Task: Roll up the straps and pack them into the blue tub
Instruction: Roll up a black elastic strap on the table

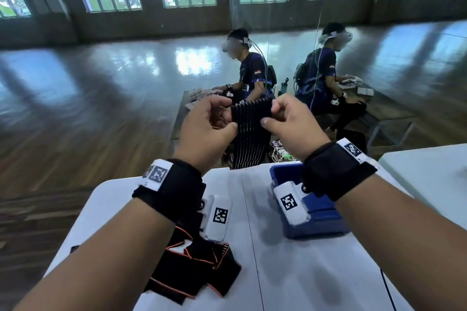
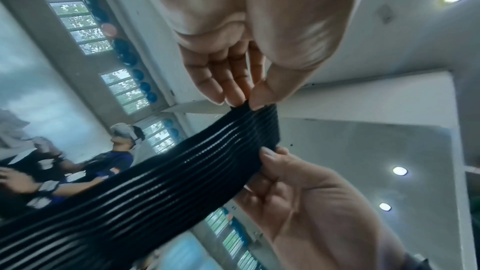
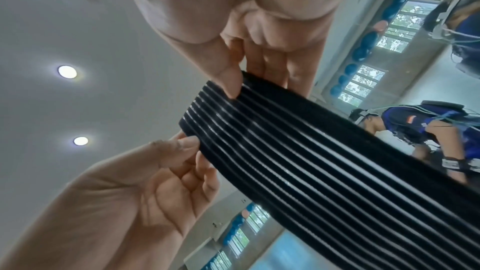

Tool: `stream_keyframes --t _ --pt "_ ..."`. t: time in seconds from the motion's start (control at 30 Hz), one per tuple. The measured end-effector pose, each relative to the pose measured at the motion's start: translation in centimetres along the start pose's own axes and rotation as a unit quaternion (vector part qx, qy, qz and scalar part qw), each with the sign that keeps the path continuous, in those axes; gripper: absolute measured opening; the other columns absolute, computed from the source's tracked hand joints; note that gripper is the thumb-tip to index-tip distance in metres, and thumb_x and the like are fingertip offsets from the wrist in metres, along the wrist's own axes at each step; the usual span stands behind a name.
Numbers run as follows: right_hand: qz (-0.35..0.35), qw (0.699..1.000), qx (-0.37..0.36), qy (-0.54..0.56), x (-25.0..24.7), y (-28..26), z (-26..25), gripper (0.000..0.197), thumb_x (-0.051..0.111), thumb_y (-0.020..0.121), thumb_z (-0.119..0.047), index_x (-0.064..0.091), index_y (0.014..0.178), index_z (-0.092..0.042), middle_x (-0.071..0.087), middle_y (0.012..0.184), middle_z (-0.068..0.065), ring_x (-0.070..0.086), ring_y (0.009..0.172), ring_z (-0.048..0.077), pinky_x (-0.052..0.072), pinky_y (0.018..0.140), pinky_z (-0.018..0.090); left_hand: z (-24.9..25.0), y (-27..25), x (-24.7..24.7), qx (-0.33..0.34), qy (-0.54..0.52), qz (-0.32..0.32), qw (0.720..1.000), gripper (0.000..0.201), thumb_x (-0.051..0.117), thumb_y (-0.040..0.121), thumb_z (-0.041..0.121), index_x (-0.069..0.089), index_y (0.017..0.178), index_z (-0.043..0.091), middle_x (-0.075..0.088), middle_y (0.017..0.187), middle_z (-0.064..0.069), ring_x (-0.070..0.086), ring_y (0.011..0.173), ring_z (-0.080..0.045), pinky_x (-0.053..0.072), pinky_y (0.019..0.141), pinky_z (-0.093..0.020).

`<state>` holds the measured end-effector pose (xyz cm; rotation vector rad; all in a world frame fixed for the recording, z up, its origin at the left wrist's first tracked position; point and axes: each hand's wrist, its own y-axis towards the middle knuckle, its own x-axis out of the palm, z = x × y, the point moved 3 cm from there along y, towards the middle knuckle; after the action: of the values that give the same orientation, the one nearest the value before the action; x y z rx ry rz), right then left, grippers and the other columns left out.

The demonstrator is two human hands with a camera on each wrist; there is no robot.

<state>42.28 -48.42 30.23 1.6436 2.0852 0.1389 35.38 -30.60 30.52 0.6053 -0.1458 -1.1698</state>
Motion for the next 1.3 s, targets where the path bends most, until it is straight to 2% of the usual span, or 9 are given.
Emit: stream_keyframes --t 0.07,0.17,0.33,0.43,0.63,0.83,1.03,1.13,1.3 --pt "-0.025 0.999 0.034 0.004 1.1 -1.9 2.7 0.035 0.069 0.077 -0.017 0.046 0.088 -0.041 0.068 0.086 0.014 0.067 0.082 0.025 0.057 0.077 0.048 -2.5 -2.1 0.6 -0.026 0.057 -0.025 0.998 0.034 0.069 0.079 -0.004 0.067 0.105 0.019 0.061 0.078 0.005 0.057 0.069 -0.008 0.051 0.068 -0.019" --pt "-0.102 0.988 0.090 -0.070 3.1 -6.6 8.2 0.039 0.067 0.083 -0.003 0.054 0.111 -0.027 0.070 0.098 -0.001 0.067 0.090 0.013 0.051 0.078 0.028 -7.7 -7.2 2.1 -0.063 0.182 -0.105 0.976 0.021 0.071 0.076 0.006 0.071 0.090 0.023 0.062 0.079 0.007 0.061 0.071 -0.010 0.051 0.069 -0.022" --pt "-0.246 0.926 0.148 -0.246 5.9 -16.3 15.7 0.031 0.062 0.080 -0.001 0.076 0.099 -0.021 0.075 0.100 0.000 0.067 0.100 0.019 0.042 0.079 0.019 -14.7 -17.9 4.8 -0.155 0.275 -0.314 0.895 0.015 0.060 0.071 0.023 0.066 0.086 0.025 0.054 0.086 0.008 0.058 0.082 -0.017 0.046 0.076 -0.029" --pt "-0.325 0.888 0.160 -0.283 6.6 -21.0 17.7 0.034 0.063 0.079 -0.005 0.076 0.106 -0.022 0.072 0.108 0.002 0.065 0.104 0.019 0.043 0.087 0.020 -16.6 -23.2 5.6 -0.175 0.296 -0.385 0.856 0.017 0.061 0.078 0.018 0.065 0.094 0.022 0.055 0.099 0.005 0.057 0.094 -0.018 0.045 0.083 -0.024" --pt "-0.421 0.842 0.131 -0.312 7.0 -27.3 20.0 0.042 0.061 0.082 -0.013 0.067 0.119 -0.031 0.060 0.119 -0.002 0.057 0.112 0.019 0.046 0.095 0.028 -17.8 -29.6 5.7 -0.177 0.276 -0.435 0.839 0.026 0.060 0.070 0.006 0.063 0.092 0.020 0.055 0.103 0.002 0.054 0.093 -0.017 0.041 0.076 -0.022" --pt "-0.459 0.835 0.149 -0.265 6.4 -29.6 19.5 0.050 0.065 0.077 -0.015 0.062 0.124 -0.032 0.054 0.124 -0.007 0.053 0.113 0.012 0.045 0.101 0.026 -18.0 -32.2 4.9 -0.189 0.258 -0.418 0.850 0.035 0.053 0.074 0.001 0.066 0.097 0.023 0.049 0.095 0.015 0.045 0.087 -0.005 0.030 0.071 -0.006" --pt "-0.273 0.902 0.318 -0.104 5.0 -26.3 21.9 0.027 0.065 0.080 0.000 0.066 0.100 -0.019 0.067 0.105 0.004 0.062 0.082 0.011 0.052 0.078 0.024 -18.3 -30.1 4.1 -0.290 0.205 -0.281 0.892 0.022 0.052 0.087 0.008 0.062 0.099 0.024 0.063 0.093 0.006 0.059 0.079 -0.009 0.048 0.074 -0.025" --pt "-0.221 0.897 0.376 -0.072 6.2 -24.7 23.5 0.027 0.058 0.083 0.007 0.062 0.101 -0.013 0.064 0.103 0.009 0.060 0.084 0.015 0.043 0.067 0.020 -18.7 -28.9 4.6 -0.351 0.182 -0.227 0.890 0.019 0.057 0.088 0.009 0.061 0.100 0.023 0.070 0.090 -0.003 0.067 0.077 -0.019 0.053 0.070 -0.026" --pt "-0.219 0.890 0.389 -0.088 7.4 -24.5 24.9 0.021 0.061 0.079 -0.006 0.061 0.091 -0.024 0.063 0.084 0.005 0.058 0.072 0.021 0.049 0.070 0.035 -19.5 -28.6 5.5 -0.380 0.155 -0.190 0.892 0.016 0.064 0.086 0.011 0.066 0.100 0.020 0.068 0.095 0.005 0.063 0.077 -0.010 0.055 0.084 -0.029"
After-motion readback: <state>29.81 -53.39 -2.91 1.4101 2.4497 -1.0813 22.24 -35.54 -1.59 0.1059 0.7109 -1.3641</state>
